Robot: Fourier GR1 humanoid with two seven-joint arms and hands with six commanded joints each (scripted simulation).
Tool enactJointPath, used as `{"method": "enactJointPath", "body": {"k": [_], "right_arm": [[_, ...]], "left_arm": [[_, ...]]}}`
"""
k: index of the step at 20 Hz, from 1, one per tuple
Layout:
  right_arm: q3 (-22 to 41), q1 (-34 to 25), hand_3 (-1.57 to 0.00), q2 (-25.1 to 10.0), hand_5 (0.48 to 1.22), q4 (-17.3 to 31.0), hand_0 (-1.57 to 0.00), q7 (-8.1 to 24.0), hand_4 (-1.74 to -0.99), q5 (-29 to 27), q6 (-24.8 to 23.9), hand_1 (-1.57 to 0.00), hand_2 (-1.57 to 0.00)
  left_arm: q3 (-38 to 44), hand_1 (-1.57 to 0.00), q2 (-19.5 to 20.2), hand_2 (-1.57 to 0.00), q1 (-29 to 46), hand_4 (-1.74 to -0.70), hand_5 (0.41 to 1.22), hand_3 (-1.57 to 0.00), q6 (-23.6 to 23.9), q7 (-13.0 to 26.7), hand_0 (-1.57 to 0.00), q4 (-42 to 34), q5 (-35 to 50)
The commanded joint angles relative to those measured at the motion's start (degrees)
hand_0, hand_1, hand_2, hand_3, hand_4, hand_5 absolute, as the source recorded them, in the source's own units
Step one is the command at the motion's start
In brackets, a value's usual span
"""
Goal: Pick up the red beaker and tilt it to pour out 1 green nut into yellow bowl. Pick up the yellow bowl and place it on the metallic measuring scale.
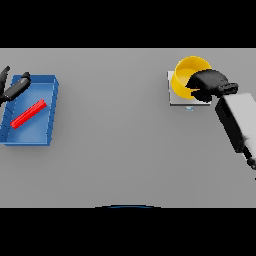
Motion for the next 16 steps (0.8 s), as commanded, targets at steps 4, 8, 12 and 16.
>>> {"method": "enactJointPath", "body": {"k": [4,8,12,16], "right_arm": [[-1.1,-0.3,-0.74,0.0,1.016,2.0,-0.58,-0.3,-1.588,-0.6,0.6,-0.83,-0.91],[0.0,-0.9,-0.53,-0.3,0.877,2.3,-0.24,-1.2,-1.501,0.3,1.5,-0.38,-0.52],[0.3,-1.3,-0.38,-0.3,0.814,1.9,-0.1,-0.9,-1.442,0.3,2.9,-0.16,-0.25],[0.4,-0.4,-0.27,-0.5,0.759,1.8,-0.04,0.5,-1.41,0.5,3.5,-0.06,-0.1]], "left_arm": [[0.0,0.0,-0.6,0.0,0.1,-0.73,0.729,0.0,-0.2,-0.5,0.0,1.1,0.0],[0.0,0.0,-0.6,0.0,0.4,-0.72,0.708,0.0,-0.3,-1.3,0.0,1.0,-0.1],[0.0,0.0,-1.0,0.0,-0.3,-0.72,0.699,0.0,-0.5,-0.7,0.0,1.6,0.0],[0.3,0.0,-0.5,0.0,0.0,-0.72,0.693,0.0,-0.3,-1.3,0.0,0.9,0.1]]}}
